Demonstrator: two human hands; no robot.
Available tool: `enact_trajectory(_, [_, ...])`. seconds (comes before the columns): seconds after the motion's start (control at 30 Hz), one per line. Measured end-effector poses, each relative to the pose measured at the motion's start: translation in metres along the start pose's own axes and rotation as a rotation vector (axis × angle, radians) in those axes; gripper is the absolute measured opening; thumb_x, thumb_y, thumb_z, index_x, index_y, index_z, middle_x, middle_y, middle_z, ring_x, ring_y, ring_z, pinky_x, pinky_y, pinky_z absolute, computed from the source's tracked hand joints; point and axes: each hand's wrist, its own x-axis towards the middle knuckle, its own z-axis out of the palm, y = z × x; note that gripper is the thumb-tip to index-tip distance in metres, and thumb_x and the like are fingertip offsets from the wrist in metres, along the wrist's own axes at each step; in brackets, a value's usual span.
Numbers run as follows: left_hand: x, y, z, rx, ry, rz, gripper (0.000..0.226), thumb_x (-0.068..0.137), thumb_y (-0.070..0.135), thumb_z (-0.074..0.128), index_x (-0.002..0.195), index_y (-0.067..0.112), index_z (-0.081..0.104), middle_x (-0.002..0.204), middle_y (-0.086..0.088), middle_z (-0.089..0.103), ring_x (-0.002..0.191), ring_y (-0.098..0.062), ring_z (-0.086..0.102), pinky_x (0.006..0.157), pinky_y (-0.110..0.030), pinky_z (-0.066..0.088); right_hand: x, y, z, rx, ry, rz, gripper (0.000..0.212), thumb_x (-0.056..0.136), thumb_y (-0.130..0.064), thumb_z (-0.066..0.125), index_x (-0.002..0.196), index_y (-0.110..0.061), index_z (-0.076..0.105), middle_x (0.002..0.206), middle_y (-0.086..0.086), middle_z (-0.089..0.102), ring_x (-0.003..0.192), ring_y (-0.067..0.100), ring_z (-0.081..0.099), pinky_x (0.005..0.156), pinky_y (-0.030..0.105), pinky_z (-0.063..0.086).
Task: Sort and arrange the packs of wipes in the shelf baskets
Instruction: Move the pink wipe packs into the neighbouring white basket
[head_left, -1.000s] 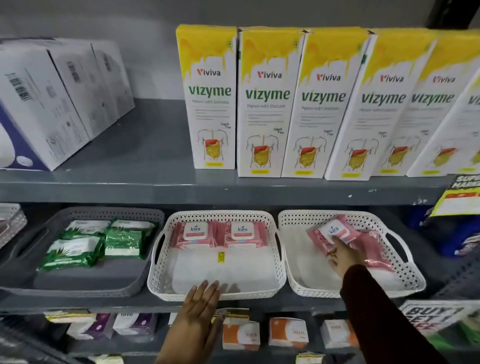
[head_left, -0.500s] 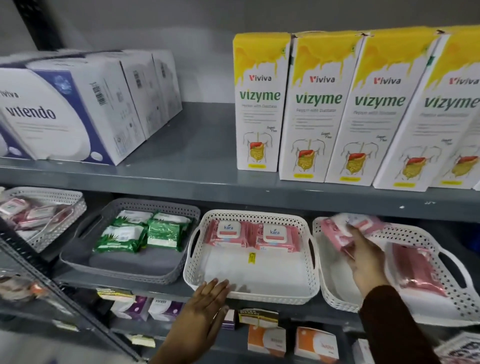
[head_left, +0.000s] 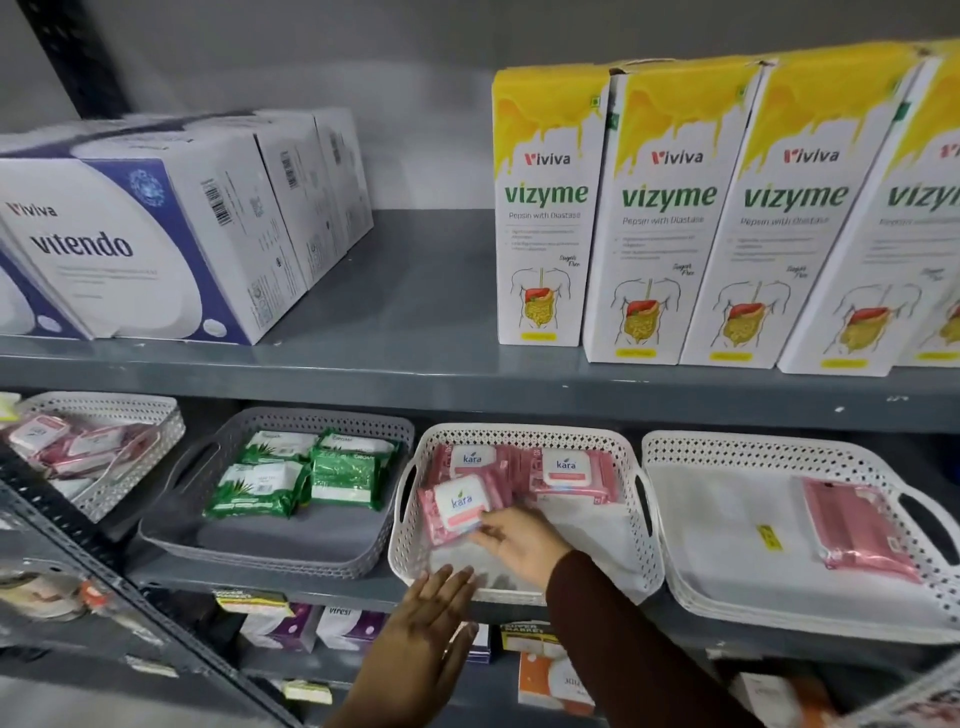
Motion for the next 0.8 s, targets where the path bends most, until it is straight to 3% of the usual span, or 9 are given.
enact_trajectory(0.1, [0.003, 0.004, 0.002, 0.005, 0.013, 0.020, 0.049, 0.098, 0.040, 0.040, 0.139, 0.014, 0.049, 0.144, 0.004, 0.047, 0.135, -0.017, 0.040, 0.112, -0.035, 0.027, -0.024, -0.010, -0.020, -0.056, 0.021, -0.107, 0.019, 0.089, 0.016, 0.051, 0.105, 0.014, 0.062, 0.120, 0.029, 0.065, 0.107, 0.031, 0.065, 0.084, 0.031, 0.058])
enact_trajectory(0.17, [0.008, 0.012, 0.007, -0.014, 0.011, 0.053, 0.049, 0.097, 0.038, 0.045, 0.140, 0.014, 0.047, 0.144, 0.004, 0.047, 0.135, -0.017, 0.041, 0.111, -0.037, 0.030, -0.044, -0.025, -0.048, -0.075, 0.108, -0.284, 0.021, 0.088, 0.016, 0.052, 0.099, 0.001, 0.063, 0.104, 0.020, 0.070, 0.096, 0.029, 0.068, 0.078, 0.030, 0.059])
enact_trajectory(0.3, [0.029, 0.043, 0.023, -0.050, 0.014, 0.128, 0.050, 0.098, 0.042, 0.038, 0.137, 0.012, 0.051, 0.142, 0.001, 0.049, 0.132, -0.018, 0.044, 0.108, -0.038, 0.032, -0.070, -0.066, -0.150, -0.519, 0.678, -0.730, 0.030, 0.084, 0.009, 0.059, 0.104, -0.012, 0.067, 0.097, 0.006, 0.071, 0.094, 0.032, 0.068, 0.081, 0.032, 0.051])
enact_trajectory(0.37, [0.041, 0.064, 0.030, -0.063, 0.001, 0.151, 0.053, 0.099, 0.045, 0.033, 0.135, 0.012, 0.053, 0.140, 0.000, 0.052, 0.131, -0.019, 0.046, 0.107, -0.038, 0.032, -0.084, -0.082, -0.204, -0.710, 0.901, -0.687, 0.027, 0.084, 0.004, 0.059, 0.106, -0.009, 0.067, 0.104, 0.010, 0.072, 0.098, 0.031, 0.067, 0.085, 0.030, 0.047])
enact_trajectory(0.47, [0.056, 0.090, 0.041, -0.045, -0.066, 0.163, 0.055, 0.099, 0.047, 0.030, 0.136, 0.013, 0.052, 0.142, 0.001, 0.049, 0.132, -0.018, 0.045, 0.108, -0.037, 0.029, -0.089, -0.097, -0.274, -0.956, 1.052, -0.412, 0.035, 0.083, -0.009, 0.063, 0.118, -0.011, 0.062, 0.113, 0.018, 0.069, 0.100, 0.035, 0.065, 0.083, 0.034, 0.049])
enact_trajectory(0.57, [0.066, 0.109, 0.046, -0.035, -0.122, 0.144, 0.056, 0.100, 0.049, 0.026, 0.139, 0.015, 0.047, 0.145, 0.003, 0.046, 0.134, -0.017, 0.042, 0.110, -0.034, 0.024, -0.082, -0.100, -0.307, -1.216, 1.105, -0.164, 0.058, 0.080, -0.028, 0.066, 0.134, -0.015, 0.049, 0.133, 0.018, 0.056, 0.122, 0.039, 0.053, 0.093, 0.047, 0.051])
enact_trajectory(0.67, [0.072, 0.125, 0.046, -0.033, -0.149, 0.134, 0.060, 0.099, 0.051, 0.019, 0.139, 0.016, 0.048, 0.143, 0.003, 0.049, 0.132, -0.016, 0.044, 0.112, -0.030, 0.019, -0.069, -0.101, -0.318, -1.225, 1.079, -0.122, 0.089, 0.076, -0.040, 0.078, 0.146, -0.011, 0.033, 0.150, 0.022, 0.034, 0.138, 0.041, 0.033, 0.101, 0.057, 0.043])
enact_trajectory(0.73, [0.076, 0.132, 0.043, -0.047, -0.150, 0.124, 0.058, 0.099, 0.051, 0.022, 0.136, 0.017, 0.052, 0.140, 0.004, 0.052, 0.129, -0.015, 0.048, 0.115, -0.028, 0.023, -0.062, -0.100, -0.321, -1.230, 1.114, -0.118, 0.113, 0.067, -0.053, 0.083, 0.150, -0.008, 0.021, 0.153, 0.025, 0.027, 0.139, 0.044, 0.028, 0.098, 0.060, 0.043])
enact_trajectory(0.8, [0.079, 0.136, 0.038, -0.003, -0.155, 0.105, 0.049, 0.096, 0.049, 0.036, 0.131, 0.021, 0.058, 0.134, 0.007, 0.058, 0.122, -0.012, 0.054, 0.109, -0.032, 0.029, -0.055, -0.102, -0.327, -1.286, 1.175, -0.073, 0.123, 0.064, -0.062, 0.081, 0.151, -0.006, 0.015, 0.151, 0.028, 0.029, 0.137, 0.046, 0.030, 0.096, 0.058, 0.045])
